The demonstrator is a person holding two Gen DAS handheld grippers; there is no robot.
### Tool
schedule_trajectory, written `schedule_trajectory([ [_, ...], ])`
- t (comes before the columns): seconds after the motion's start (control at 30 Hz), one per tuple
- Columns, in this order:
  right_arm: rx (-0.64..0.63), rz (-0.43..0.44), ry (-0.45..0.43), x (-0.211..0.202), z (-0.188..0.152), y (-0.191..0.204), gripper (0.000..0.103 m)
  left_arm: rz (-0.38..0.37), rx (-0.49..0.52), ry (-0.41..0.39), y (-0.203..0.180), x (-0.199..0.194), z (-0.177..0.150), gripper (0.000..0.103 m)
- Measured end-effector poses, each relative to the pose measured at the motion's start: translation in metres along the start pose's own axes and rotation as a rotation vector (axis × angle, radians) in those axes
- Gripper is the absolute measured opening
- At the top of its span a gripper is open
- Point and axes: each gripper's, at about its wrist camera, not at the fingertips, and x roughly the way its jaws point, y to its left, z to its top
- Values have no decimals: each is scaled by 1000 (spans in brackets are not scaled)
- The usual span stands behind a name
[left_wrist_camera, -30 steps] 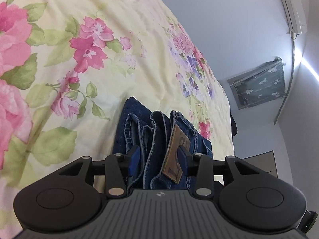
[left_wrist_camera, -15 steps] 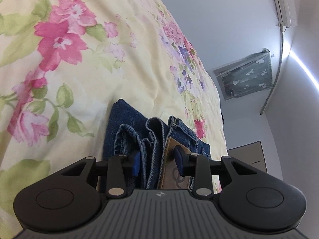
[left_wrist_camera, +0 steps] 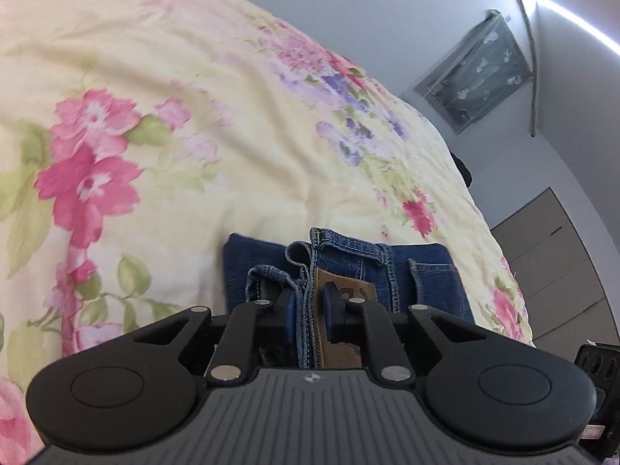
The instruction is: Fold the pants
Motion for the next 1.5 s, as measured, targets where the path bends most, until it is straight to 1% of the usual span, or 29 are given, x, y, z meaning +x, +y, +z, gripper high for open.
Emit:
schedule_trajectory([
  [0.03,-9,16,14,3,-1,4,18,-12,-37,-4,6,-3,0,18],
  [0.07,-25,41,41,8,-2,11,17,-9,-65,-11,9,-7,1,19],
  [0.1,-51,28,41,10,-4,17,17,3,-78,-24,9,-13,2,19],
  [0.13,-102,-6,34,10,-7,26,17,14,-82,-43,8,-21,3,19],
  [0.17,-135,-24,29,11,-8,31,17,6,-84,-57,7,-27,4,19],
  [0.23,-143,-31,25,12,-9,31,17,-31,-67,-66,-1,-37,9,24],
  [0.3,-124,-22,31,13,-6,28,17,-41,-23,-77,-15,-38,13,29],
  [0.33,-120,-22,36,13,-5,27,17,-38,-6,-78,-21,-35,14,36],
  [0.37,-122,-24,41,13,-4,28,17,-28,-3,-74,-25,-30,16,41],
  [0.47,-126,-19,59,8,2,28,17,4,-27,-44,-24,-9,20,41],
  [0.53,-102,9,48,-2,10,23,17,-13,-68,-14,-16,3,22,41],
  [0.6,-74,15,11,-15,19,15,17,-38,-115,1,-8,11,23,44],
  [0.7,-74,-29,-29,-29,34,1,17,-38,-156,17,3,23,27,47],
  [0.8,-61,-69,-43,-39,42,-16,17,-65,-194,34,12,32,29,50],
  [0.83,-52,-76,-43,-41,43,-21,17,-78,-205,36,12,32,29,50],
  [0.9,-44,-91,-39,-45,41,-31,17,-75,-200,42,10,32,30,50],
  [0.93,-45,-103,-41,-47,39,-35,17,-71,-193,49,9,33,31,53],
  [0.97,-45,-114,-43,-49,37,-38,17,-69,-191,59,9,35,32,59],
  [1.03,-35,-124,-40,-52,33,-43,17,-53,-197,72,7,38,33,60],
  [1.1,-16,-126,-35,-54,30,-47,17,-18,-132,59,-7,36,33,51],
  [1.13,-8,-127,-33,-55,27,-48,17,5,-83,34,-17,31,32,42],
  [1.17,-8,-133,-31,-57,26,-48,17,34,-28,4,-27,25,30,24],
  [1.2,-15,-143,-31,-59,25,-47,17,54,31,-22,-38,17,29,18],
  [1.23,-30,-157,-33,-60,25,-47,17,57,73,-35,-46,9,28,15],
  [1.3,-60,-189,-41,-66,25,-47,17,99,181,-63,-65,-6,25,14],
  [1.33,-66,-192,-43,-69,25,-48,17,115,237,-77,-74,-14,22,13],
  [1.37,-68,-192,-44,-71,25,-49,17,124,271,-87,-79,-21,19,13],
  [1.43,-72,-197,-47,-77,25,-51,17,153,314,-104,-84,-32,14,12],
  [1.5,-79,-194,-50,-82,25,-52,17,211,335,-97,-79,-30,11,10],
])
